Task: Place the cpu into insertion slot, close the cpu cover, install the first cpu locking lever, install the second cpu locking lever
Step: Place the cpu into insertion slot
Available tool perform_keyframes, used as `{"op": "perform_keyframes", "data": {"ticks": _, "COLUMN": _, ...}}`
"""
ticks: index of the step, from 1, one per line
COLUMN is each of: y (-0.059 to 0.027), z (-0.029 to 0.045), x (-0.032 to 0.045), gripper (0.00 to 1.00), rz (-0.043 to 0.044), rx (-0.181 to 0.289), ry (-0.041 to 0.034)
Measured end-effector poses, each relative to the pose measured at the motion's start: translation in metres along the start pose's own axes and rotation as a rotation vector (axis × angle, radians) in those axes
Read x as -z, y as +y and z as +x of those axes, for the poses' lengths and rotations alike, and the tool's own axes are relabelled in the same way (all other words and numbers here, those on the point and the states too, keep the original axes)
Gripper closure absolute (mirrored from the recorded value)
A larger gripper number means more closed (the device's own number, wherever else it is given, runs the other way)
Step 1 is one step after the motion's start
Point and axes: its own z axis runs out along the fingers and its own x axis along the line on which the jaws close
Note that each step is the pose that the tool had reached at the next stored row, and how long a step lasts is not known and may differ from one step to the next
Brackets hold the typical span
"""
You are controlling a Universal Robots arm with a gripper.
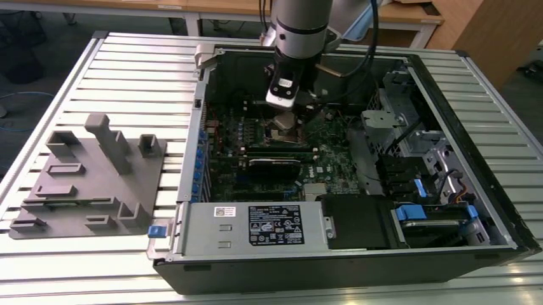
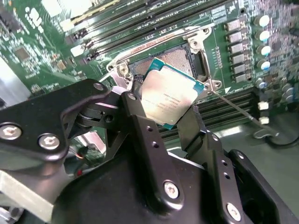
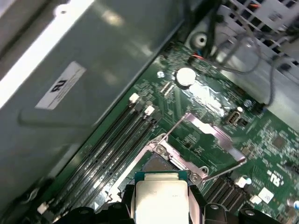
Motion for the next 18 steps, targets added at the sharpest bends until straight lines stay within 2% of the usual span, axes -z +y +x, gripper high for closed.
{"op": "perform_keyframes", "data": {"ticks": 6, "y": -0.0001, "z": 0.0000, "x": -0.0009, "gripper": 0.46, "rz": -0.0011, "rx": -0.100, "ry": -0.0082}}
{"op": "perform_keyframes", "data": {"ticks": 15, "y": -0.0001, "z": 0.0000, "x": -0.0009, "gripper": 0.46, "rz": -0.0012, "rx": -0.104, "ry": -0.0084}}
{"op": "perform_keyframes", "data": {"ticks": 18, "y": -0.0001, "z": 0.0000, "x": -0.0010, "gripper": 0.46, "rz": -0.0016, "rx": -0.137, "ry": -0.0111}}
